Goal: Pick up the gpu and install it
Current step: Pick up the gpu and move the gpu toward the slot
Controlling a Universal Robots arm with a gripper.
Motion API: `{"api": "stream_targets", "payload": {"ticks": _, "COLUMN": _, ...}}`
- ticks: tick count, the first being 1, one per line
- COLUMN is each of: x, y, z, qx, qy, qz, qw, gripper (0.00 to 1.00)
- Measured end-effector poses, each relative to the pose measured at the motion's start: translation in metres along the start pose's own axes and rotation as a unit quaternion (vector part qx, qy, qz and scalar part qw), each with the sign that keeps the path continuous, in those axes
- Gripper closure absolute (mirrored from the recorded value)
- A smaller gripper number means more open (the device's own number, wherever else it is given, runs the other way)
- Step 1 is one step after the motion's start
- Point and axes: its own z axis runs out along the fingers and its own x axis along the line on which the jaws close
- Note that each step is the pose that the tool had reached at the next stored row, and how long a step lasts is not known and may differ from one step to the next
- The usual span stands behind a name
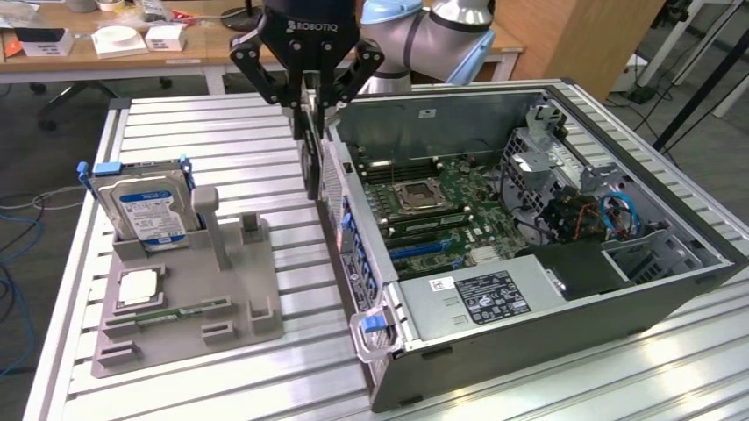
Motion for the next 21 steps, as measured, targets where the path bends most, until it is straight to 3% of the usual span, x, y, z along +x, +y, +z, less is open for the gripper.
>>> {"api": "stream_targets", "payload": {"ticks": 21, "x": -0.021, "y": 0.0009, "z": -0.0007, "qx": 0.0001, "qy": 0.0, "qz": -0.003, "qw": 1.0, "gripper": 0.74}}
